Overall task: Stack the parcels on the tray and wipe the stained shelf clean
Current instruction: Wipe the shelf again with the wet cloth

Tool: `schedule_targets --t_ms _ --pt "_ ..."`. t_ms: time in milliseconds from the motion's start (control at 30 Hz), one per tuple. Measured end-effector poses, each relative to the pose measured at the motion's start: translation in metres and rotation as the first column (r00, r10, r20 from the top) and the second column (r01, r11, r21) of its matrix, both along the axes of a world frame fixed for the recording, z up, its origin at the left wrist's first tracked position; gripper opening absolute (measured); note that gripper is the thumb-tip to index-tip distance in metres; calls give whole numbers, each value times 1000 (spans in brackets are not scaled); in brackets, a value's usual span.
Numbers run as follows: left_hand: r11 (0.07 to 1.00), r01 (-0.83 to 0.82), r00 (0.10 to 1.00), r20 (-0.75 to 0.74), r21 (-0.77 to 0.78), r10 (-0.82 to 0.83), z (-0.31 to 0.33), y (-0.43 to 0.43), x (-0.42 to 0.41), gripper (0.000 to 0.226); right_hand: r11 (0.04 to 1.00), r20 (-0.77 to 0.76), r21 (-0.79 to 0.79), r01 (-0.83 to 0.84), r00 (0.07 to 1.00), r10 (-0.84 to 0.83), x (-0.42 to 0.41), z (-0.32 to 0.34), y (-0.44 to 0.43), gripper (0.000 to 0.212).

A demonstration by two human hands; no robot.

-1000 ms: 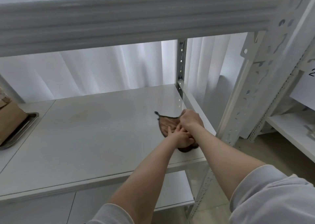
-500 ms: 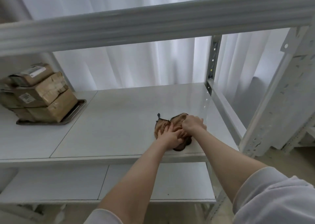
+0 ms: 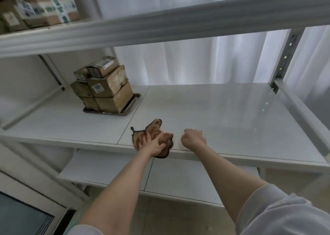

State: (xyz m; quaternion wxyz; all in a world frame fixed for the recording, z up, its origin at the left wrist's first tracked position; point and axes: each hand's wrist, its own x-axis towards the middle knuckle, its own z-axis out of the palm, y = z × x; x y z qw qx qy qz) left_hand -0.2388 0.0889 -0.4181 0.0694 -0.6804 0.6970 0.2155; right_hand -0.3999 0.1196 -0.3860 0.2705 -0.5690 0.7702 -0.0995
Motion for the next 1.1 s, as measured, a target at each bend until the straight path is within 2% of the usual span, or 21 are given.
schedule_targets --t_ms 167,233,300,400,500,700,900,967,1100 --pt "967 -253 965 70 -37 255 -5 -11 55 74 999 -3 -12 42 999 -42 12 -6 6 41" --pt "951 -296 948 98 -84 304 -6 -9 50 77 996 2 -51 79 997 -79 4 -7 10 39" --pt "956 -268 953 111 -122 281 -8 -5 27 76 986 12 -101 134 991 -133 -14 -5 17 38" --pt "989 -106 990 82 -107 115 -9 0 -17 74 970 19 -140 201 980 -200 -45 -1 26 44" --pt "992 96 995 20 -76 -95 -4 4 -78 70 962 25 -117 247 969 -246 -83 2 35 47" --pt "907 421 906 -27 -24 -422 1 24 -207 67 934 26 -54 352 936 -351 -169 0 59 47" --pt "787 617 784 -74 -9 -616 -2 45 -315 73 866 35 -148 478 878 -478 -242 -2 76 43" --pt "751 660 747 -93 -7 -658 -2 50 -333 78 853 45 -168 495 868 -495 -251 -3 75 43" --pt "727 686 721 -101 -32 -685 -3 40 -340 72 855 38 -160 493 869 -494 -256 -8 62 41"
